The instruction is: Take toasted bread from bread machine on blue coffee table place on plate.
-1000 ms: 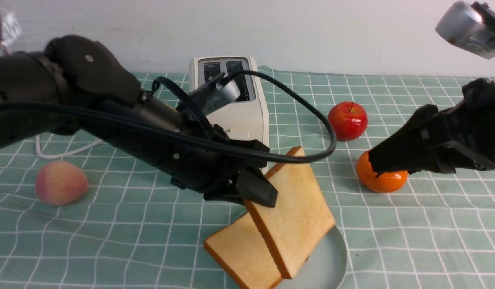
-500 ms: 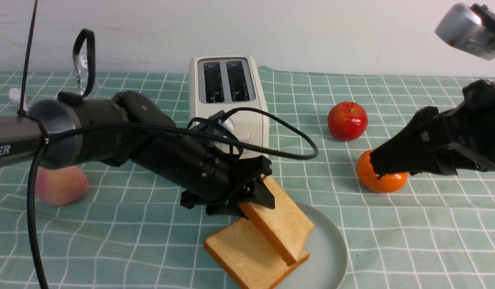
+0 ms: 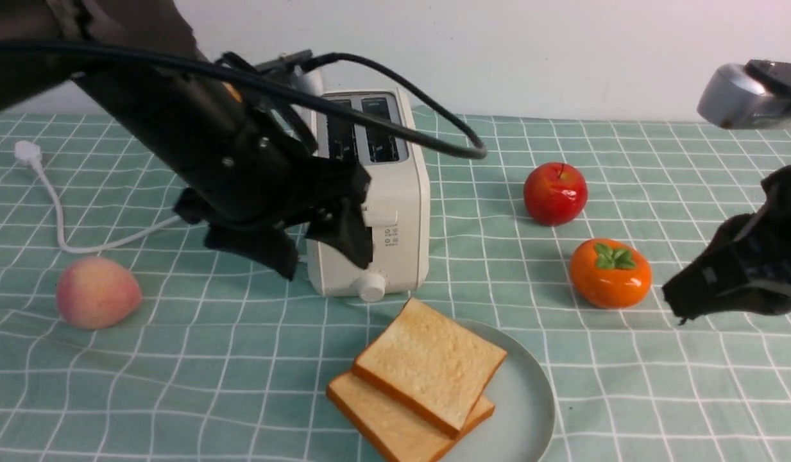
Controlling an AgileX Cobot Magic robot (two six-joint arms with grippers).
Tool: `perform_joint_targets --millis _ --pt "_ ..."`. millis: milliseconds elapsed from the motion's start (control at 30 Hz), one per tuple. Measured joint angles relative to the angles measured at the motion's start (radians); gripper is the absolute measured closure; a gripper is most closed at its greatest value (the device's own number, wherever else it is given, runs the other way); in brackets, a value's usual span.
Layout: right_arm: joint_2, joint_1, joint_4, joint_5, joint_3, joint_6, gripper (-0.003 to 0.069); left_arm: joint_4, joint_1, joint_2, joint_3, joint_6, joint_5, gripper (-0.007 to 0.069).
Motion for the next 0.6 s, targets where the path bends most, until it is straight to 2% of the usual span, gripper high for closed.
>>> perform_joint_targets --millis 67,167,233,300,367,400,467,533,600 --pt "-0.017 0.0 -0.052 -0.009 0.001 0.041 0.0675 0.012 0.0 -0.035 0.004 -0.008 0.027 0.0106" --pt "-0.106 0.0 -0.246 -0.056 0.009 0.225 0.0678 -0.014 0.0 -0.176 0.061 -0.001 0.042 0.0225" --pt "-0.141 0.0 -0.286 -0.086 0.022 0.26 0.0678 -0.027 0.0 -0.223 0.086 0.006 0.041 0.0265" --pt "-0.26 0.0 -0.353 -0.212 0.1 0.304 0.0678 -0.052 0.0 -0.363 0.168 0.024 0.019 0.0389" --pt "-0.349 0.0 -0.374 -0.322 0.184 0.311 0.0678 -0.047 0.0 -0.467 0.235 0.024 0.001 0.0479" --pt "-0.369 0.0 -0.375 -0.335 0.195 0.311 0.0678 -0.048 0.0 -0.478 0.235 0.024 0.0 0.0479" --pt "-0.478 0.0 -0.373 -0.502 0.346 0.314 0.0678 -0.032 0.0 -0.602 0.332 0.012 -0.009 0.0584" --pt "-0.54 0.0 -0.365 -0.6 0.448 0.314 0.0678 -0.032 0.0 -0.677 0.412 -0.004 -0.016 0.063" --pt "-0.624 0.0 -0.354 -0.763 0.629 0.315 0.0676 -0.041 0.0 -0.804 0.537 -0.047 -0.021 0.0638"
